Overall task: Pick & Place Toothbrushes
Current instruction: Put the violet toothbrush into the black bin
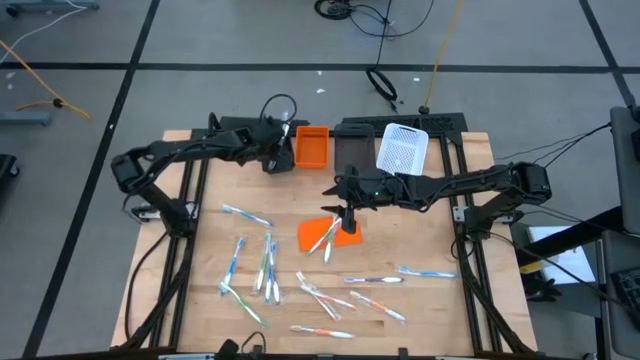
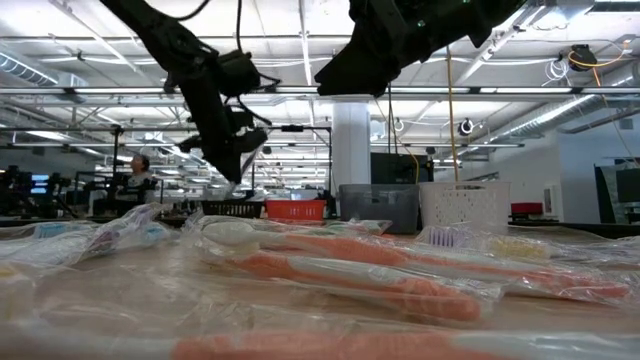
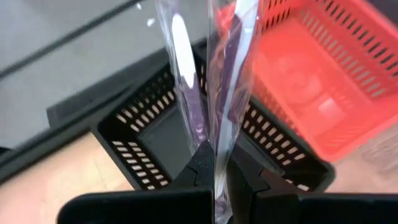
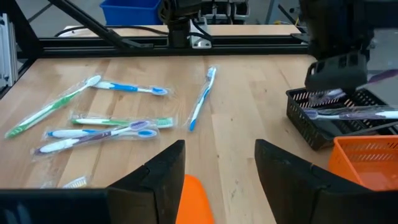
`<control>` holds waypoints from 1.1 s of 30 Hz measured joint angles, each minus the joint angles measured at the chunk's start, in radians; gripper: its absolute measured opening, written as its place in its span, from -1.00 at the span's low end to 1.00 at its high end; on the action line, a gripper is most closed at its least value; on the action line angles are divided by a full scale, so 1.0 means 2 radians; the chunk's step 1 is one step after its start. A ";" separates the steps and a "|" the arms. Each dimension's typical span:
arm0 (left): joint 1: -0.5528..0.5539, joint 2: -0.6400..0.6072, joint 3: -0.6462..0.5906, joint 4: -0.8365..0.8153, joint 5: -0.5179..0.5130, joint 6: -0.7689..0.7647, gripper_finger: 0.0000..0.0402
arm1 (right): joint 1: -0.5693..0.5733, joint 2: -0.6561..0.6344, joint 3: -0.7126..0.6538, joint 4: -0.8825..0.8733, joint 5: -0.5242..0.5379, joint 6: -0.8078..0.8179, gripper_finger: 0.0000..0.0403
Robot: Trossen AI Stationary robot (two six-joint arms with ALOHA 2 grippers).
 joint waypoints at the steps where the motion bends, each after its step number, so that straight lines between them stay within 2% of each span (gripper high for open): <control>1: 0.003 0.005 0.000 0.001 0.004 -0.001 -0.96 | 0.000 0.000 0.000 0.000 0.000 0.000 -0.08; 8: 0.017 0.036 0.000 0.003 0.029 -0.011 -0.97 | 0.000 0.000 0.000 -0.003 0.000 0.000 -0.09; 12: 0.021 0.043 0.000 0.002 0.043 -0.027 -0.91 | 0.000 0.000 0.000 -0.004 0.000 0.000 -0.08; 19: 0.022 0.041 0.000 -0.004 0.055 -0.032 -0.97 | 0.000 0.000 0.000 -0.005 0.000 -0.001 -0.10; 25: 0.022 0.041 0.000 -0.022 0.067 -0.049 -0.88 | 0.000 0.000 0.000 -0.007 0.000 -0.001 -0.10; 33: 0.022 0.041 0.000 -0.043 0.066 -0.042 -0.97 | 0.000 0.000 0.000 -0.007 0.000 -0.002 -0.09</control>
